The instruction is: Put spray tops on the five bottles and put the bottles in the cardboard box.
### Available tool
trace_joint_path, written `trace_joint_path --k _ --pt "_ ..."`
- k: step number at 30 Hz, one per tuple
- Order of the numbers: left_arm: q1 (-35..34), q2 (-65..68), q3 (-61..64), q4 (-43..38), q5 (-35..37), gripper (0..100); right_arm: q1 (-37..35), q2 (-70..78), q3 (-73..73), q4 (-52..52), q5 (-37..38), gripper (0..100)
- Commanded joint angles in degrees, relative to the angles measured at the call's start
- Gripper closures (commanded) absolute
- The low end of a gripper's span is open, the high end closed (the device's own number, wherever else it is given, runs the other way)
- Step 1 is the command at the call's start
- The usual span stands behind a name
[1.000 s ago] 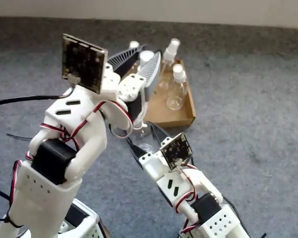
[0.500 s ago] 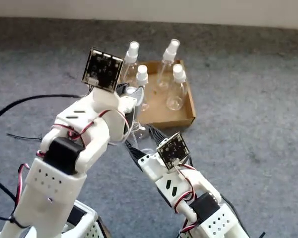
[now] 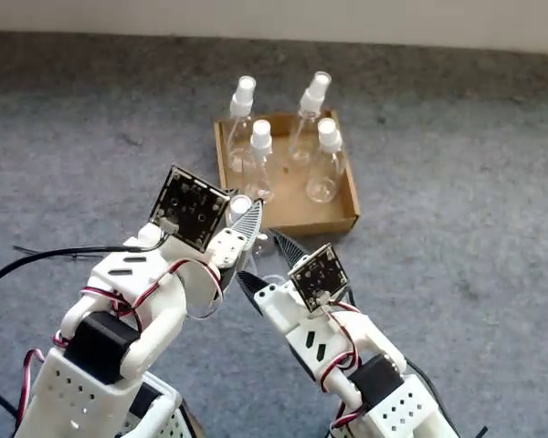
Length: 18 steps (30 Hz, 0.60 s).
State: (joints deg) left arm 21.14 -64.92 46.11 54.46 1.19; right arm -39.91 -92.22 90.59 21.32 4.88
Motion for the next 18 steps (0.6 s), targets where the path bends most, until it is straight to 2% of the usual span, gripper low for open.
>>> trace_joint_path --k 1,5,12,18 --pt "0.0 -0.5 -0.2 -0.3 -0.9 84 0.8 -1.1 -1.4 -0.2 -0.5 99.5" --pt "0.0 -0.1 -5.3 0.2 -1.0 84 0.7 -1.1 -1.4 -0.2 -0.5 99.5" --pt "-0.1 0.0 -18.0 7.3 -1.0 83 0.7 -1.1 -1.4 -0.2 -0.5 99.5" --pt "-2.7 1.2 -17.5 8.1 -1.1 84 0.7 -1.1 -1.4 -0.2 -0.5 99.5"
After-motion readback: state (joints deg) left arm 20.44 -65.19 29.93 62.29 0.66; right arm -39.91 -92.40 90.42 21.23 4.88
